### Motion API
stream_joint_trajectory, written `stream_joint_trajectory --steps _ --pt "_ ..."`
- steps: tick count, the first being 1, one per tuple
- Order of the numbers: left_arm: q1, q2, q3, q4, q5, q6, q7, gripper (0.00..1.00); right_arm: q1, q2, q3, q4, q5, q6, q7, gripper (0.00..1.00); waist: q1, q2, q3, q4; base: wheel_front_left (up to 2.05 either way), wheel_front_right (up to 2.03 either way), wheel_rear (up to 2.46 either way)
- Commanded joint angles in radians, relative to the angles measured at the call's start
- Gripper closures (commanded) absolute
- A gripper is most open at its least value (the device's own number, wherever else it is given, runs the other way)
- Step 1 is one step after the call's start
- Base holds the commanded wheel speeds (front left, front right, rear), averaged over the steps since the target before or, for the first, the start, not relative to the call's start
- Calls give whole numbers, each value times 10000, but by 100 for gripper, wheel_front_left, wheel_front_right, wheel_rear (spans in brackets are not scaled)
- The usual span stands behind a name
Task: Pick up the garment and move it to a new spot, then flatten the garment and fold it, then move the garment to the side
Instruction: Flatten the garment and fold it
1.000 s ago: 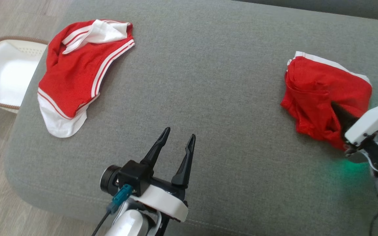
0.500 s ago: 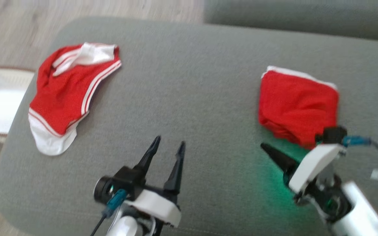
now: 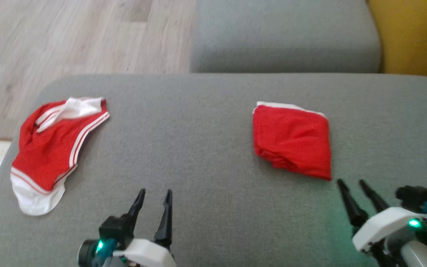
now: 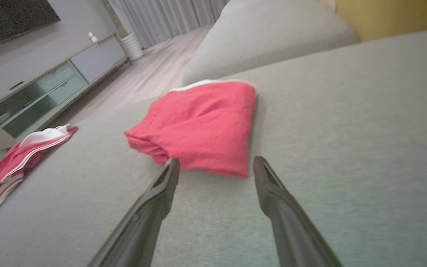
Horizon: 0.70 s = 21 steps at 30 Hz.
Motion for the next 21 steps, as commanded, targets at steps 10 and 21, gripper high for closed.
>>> stream_joint_trajectory --steps 10,21 --pt "563 3 1002 -436 885 69 -59 0 406 516 -1114 291 -2652 -9 -2181 0 1 0 -1064 -555 0 0 0" --pt "1159 3 1378 -1150 1414 307 -59 0 1987 1756 -1986 -2206 -4785 -9 -2313 0 1 0 -1406 -562 0 0 0"
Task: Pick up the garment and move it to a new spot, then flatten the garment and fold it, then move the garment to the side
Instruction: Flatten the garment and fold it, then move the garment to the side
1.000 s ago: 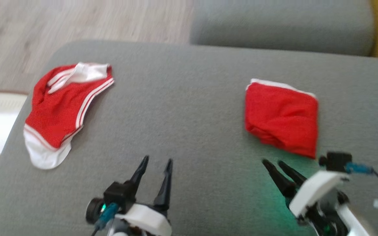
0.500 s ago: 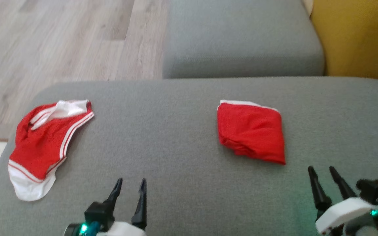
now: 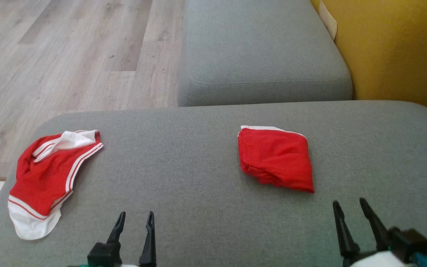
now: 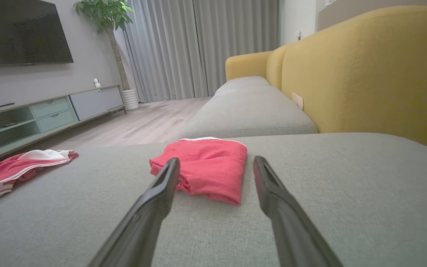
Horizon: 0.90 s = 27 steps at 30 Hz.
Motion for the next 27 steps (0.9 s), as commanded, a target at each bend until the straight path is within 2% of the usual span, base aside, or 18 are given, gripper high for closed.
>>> stream_joint_trajectory --steps 1,9,27 --pt "-326 -30 401 -447 165 29 -61 0 -176 12 47 -496 -264 -9 -135 0 1 0 -36 41 0 0 0" --pt "-87 -27 496 -650 618 -313 -61 0 273 410 -324 -854 -729 -9 -136 0 1 0 -33 158 0 0 0" --pt "-86 -29 551 -566 703 -283 -61 0 229 582 -433 -617 -766 -9 -137 0 1 0 15 109 0 0 0"
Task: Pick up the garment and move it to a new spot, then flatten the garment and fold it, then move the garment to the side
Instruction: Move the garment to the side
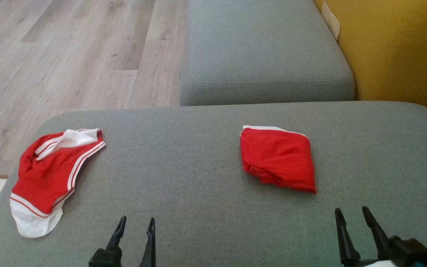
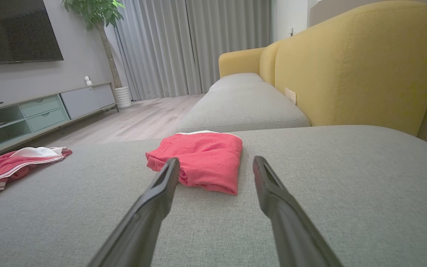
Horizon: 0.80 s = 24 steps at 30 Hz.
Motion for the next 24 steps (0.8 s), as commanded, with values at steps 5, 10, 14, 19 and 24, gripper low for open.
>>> stream_joint_trajectory --steps 5,10,14,19,24 --pt "-474 -33 320 -298 97 17 -61 0 -397 -31 179 -300 -77 -9 -137 0 1 0 -16 1 0 0 0" --pt "-470 -33 303 -315 98 18 -61 0 -389 -11 119 -313 -116 -9 -137 0 1 0 -4 0 0 0 0" --pt "-457 -33 279 -345 92 34 -61 0 -389 -16 101 -301 -142 -9 -137 0 1 0 45 -11 0 0 0" --pt "-469 -33 260 -342 76 43 -61 0 -384 -8 78 -272 -131 -9 -137 0 1 0 123 -32 0 0 0" --pt "-495 -33 249 -336 84 68 -61 0 -378 16 44 -263 -135 -9 -137 0 1 0 189 -47 0 0 0"
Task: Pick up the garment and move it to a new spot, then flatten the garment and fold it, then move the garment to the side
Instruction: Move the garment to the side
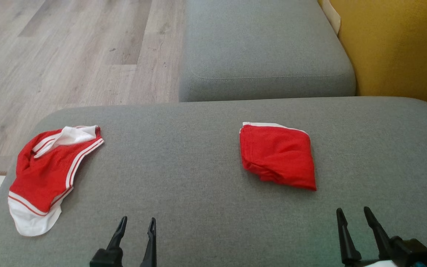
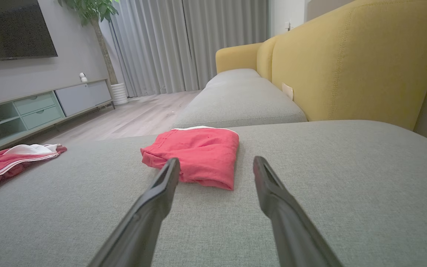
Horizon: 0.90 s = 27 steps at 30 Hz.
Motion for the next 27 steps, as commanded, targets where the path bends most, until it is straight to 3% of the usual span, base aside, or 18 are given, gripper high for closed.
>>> stream_joint_trajectory --steps 1,13,23,27 --pt "-495 -33 280 -338 85 62 -61 0 -372 -31 149 -285 -56 -9 -137 0 0 0 29 -6 0 0 0" --pt "-789 -33 37 -477 90 74 -61 0 -677 -54 358 -202 -87 -9 -137 0 0 0 705 93 0 0 0" --pt "-1578 -34 -587 -1027 27 14 -61 0 -2528 -479 440 1081 1792 -9 -101 0 0 0 1772 417 0 0 0" --pt "-1954 -34 -861 -1412 -81 84 -61 0 -3897 -1028 677 2067 2976 -9 736 0 0 0 2360 534 0 0 0"
